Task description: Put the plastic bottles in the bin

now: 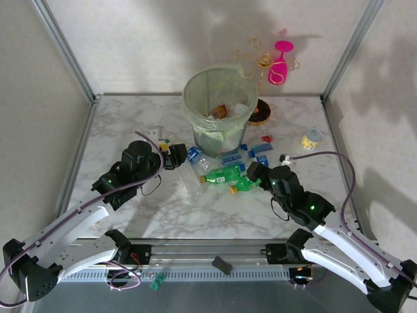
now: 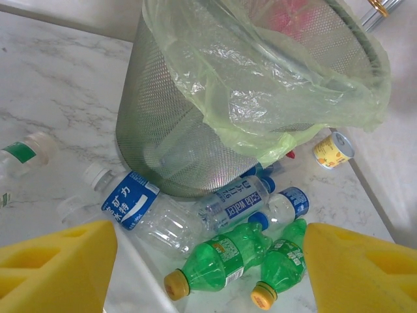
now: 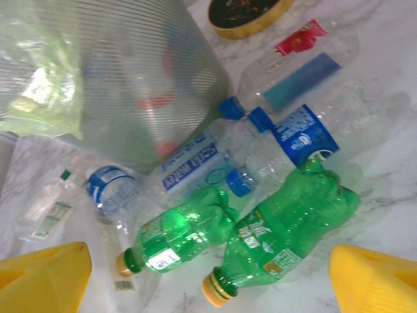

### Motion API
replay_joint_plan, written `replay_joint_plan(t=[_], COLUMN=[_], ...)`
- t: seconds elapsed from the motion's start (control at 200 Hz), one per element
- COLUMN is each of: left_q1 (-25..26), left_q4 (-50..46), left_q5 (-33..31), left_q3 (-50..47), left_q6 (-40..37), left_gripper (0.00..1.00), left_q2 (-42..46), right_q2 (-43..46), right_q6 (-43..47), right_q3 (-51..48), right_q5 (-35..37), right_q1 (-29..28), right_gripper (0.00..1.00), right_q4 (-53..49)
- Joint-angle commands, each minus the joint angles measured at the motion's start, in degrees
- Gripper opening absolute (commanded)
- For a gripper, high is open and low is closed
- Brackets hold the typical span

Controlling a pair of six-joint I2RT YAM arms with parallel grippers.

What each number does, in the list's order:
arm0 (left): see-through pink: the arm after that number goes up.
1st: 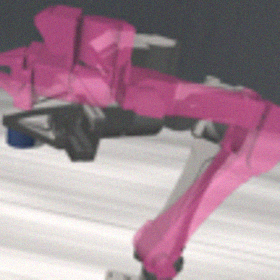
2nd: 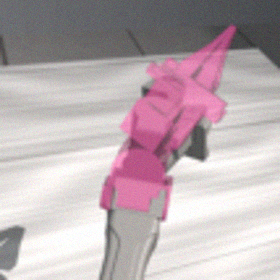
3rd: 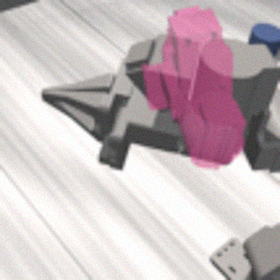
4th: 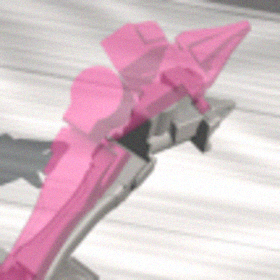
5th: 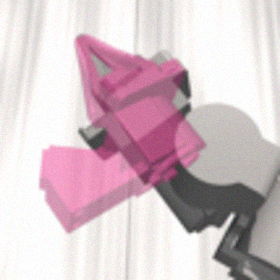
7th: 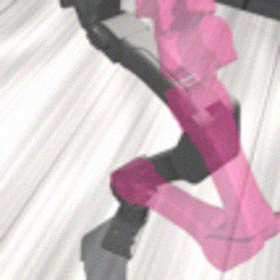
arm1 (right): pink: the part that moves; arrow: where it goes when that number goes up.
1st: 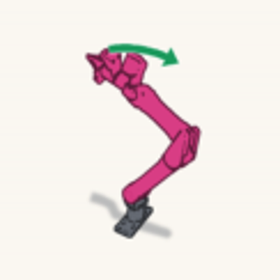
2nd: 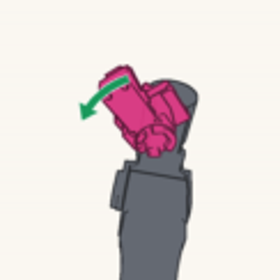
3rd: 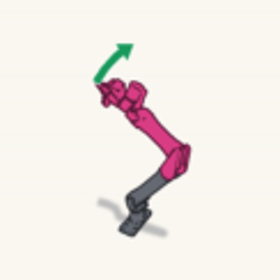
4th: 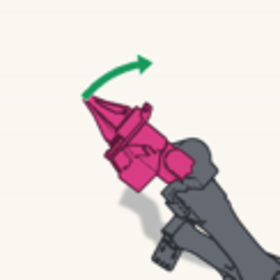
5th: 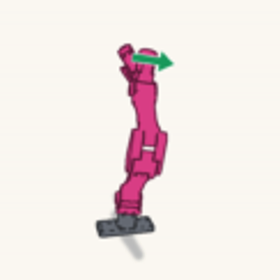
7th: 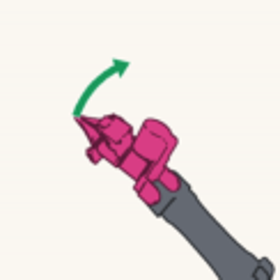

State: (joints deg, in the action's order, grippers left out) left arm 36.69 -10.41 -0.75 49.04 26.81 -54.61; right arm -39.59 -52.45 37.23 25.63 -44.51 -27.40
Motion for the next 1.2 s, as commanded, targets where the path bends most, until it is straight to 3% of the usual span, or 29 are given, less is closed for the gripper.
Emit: replay_joint_plan(t=[0.0,0.396,1.192], left_q1=[1.17,2.34,2.34], left_q4=[2.2,3.58,3.05], left_q5=[-1.88,-3.02,-2.76], left_q3=[-0.82,-1.59,-1.4], left_q6=[-0.37,-2.09,-2.55], left_gripper=[0.75,0.75,0.76], left_q2=[-1.27,-3.86,-4.61], right_q2=[0.3,-3.78,-16.08], right_q6=[-3.43,-4.28,-10.23], right_q3=[-2.03,-7.75,-14.29], right_q5=[2.09,-10.24,-20.35], right_q1=[1.87,10.81,18.61], right_gripper=[0.94,0.94,0.91], right_q4=[2.05,9.55,23.59])
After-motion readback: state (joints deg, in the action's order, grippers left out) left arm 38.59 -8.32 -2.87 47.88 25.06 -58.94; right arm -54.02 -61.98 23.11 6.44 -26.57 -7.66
